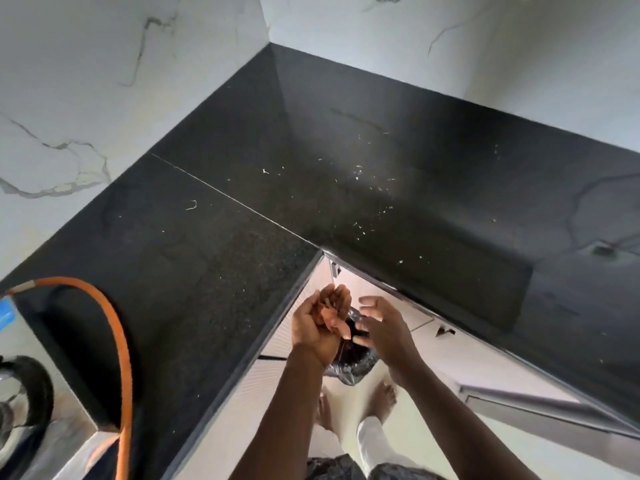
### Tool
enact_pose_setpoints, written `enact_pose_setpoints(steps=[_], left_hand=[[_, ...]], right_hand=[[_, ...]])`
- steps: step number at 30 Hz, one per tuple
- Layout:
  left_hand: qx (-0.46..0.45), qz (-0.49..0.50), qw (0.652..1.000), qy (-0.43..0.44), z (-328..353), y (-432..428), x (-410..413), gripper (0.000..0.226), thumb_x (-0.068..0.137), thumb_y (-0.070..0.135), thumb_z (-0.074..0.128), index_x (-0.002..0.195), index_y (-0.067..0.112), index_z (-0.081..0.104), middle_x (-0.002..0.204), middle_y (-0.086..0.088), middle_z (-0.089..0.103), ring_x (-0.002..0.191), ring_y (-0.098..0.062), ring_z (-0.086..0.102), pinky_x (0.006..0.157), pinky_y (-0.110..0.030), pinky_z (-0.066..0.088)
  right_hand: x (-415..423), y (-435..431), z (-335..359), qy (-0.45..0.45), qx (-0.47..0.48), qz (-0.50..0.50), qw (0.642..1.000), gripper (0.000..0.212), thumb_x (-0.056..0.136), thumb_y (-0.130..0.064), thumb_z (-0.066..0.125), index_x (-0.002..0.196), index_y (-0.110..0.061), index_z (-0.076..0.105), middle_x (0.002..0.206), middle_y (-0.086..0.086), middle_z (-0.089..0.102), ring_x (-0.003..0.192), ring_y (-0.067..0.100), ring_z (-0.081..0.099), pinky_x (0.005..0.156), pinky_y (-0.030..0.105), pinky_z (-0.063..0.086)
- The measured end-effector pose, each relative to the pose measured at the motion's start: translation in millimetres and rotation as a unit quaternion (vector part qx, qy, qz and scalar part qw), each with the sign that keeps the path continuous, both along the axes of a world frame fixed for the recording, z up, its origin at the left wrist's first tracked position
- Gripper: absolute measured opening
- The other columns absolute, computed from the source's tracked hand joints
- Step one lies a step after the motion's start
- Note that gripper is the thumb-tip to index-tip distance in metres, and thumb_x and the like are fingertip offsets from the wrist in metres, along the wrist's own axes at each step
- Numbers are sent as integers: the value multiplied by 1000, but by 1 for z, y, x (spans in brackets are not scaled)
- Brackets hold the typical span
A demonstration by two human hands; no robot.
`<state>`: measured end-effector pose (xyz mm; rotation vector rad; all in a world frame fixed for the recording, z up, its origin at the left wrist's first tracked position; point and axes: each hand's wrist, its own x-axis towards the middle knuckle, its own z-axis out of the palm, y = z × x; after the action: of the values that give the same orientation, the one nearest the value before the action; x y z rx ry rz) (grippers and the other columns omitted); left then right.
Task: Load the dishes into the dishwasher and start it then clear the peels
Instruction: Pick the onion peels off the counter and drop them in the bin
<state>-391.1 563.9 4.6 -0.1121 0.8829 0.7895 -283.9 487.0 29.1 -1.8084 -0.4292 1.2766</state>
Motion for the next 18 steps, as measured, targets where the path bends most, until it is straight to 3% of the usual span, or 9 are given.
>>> enact_pose_setpoints(steps=[2, 4, 7, 10, 14, 16, 18], left_hand=[[-2, -19, 1000, 21, -10, 0, 0, 31, 100, 17, 45, 97, -4, 67, 97, -23, 72, 90, -31, 72, 78, -35, 62], [-1, -49, 998, 49, -20, 1, 1, 27, 97, 17, 47, 97, -1, 67, 96, -20, 72, 88, -29, 73, 77, -34, 60], [-9, -77, 993, 90, -40, 1, 2, 33, 101, 17, 42, 92, 0, 69, 92, -18, 72, 81, -27, 72, 82, -36, 57], [-1, -110, 986, 123, -66, 1, 4, 36, 103, 17, 40, 86, 2, 69, 82, -15, 71, 70, -24, 69, 68, -30, 57], [10, -130, 977, 169, -112, -1, 8, 30, 100, 14, 44, 87, 3, 68, 81, -14, 70, 68, -22, 68, 62, -27, 56], [15, -135, 970, 201, -138, -3, 9, 28, 100, 15, 47, 87, 3, 68, 75, -12, 69, 63, -21, 65, 56, -24, 53], [27, -164, 955, 246, -164, -3, 12, 21, 92, 16, 55, 83, 3, 69, 67, -10, 64, 58, -20, 59, 49, -22, 47]], right_hand=[[-9, -2, 5, 109, -14, -24, 994, 19, 101, -10, 54, 98, -23, 68, 96, 7, 73, 85, 22, 75, 81, 44, 62], [-16, 0, 0, 150, -4, -28, 988, 9, 98, -17, 65, 94, -21, 72, 93, 8, 77, 86, 23, 76, 82, 42, 62], [-23, 0, -18, 137, 1, -40, 990, 15, 98, -14, 63, 94, -20, 75, 96, 7, 78, 91, 21, 76, 84, 38, 61], [-28, 1, -43, 156, -9, -83, 984, 14, 95, -7, 65, 97, -15, 76, 96, 12, 77, 92, 23, 75, 81, 34, 62], [-28, 4, -87, 166, -21, -125, 978, 14, 95, -1, 63, 101, -6, 75, 89, 15, 76, 74, 16, 75, 71, 26, 62], [-28, 5, -116, 165, -14, -136, 977, 15, 94, 3, 63, 96, -6, 76, 82, 14, 75, 70, 18, 74, 66, 28, 62], [-28, 7, -156, 167, -15, -142, 976, 29, 94, 6, 59, 83, -13, 78, 73, 10, 73, 64, 19, 72, 61, 28, 60]])
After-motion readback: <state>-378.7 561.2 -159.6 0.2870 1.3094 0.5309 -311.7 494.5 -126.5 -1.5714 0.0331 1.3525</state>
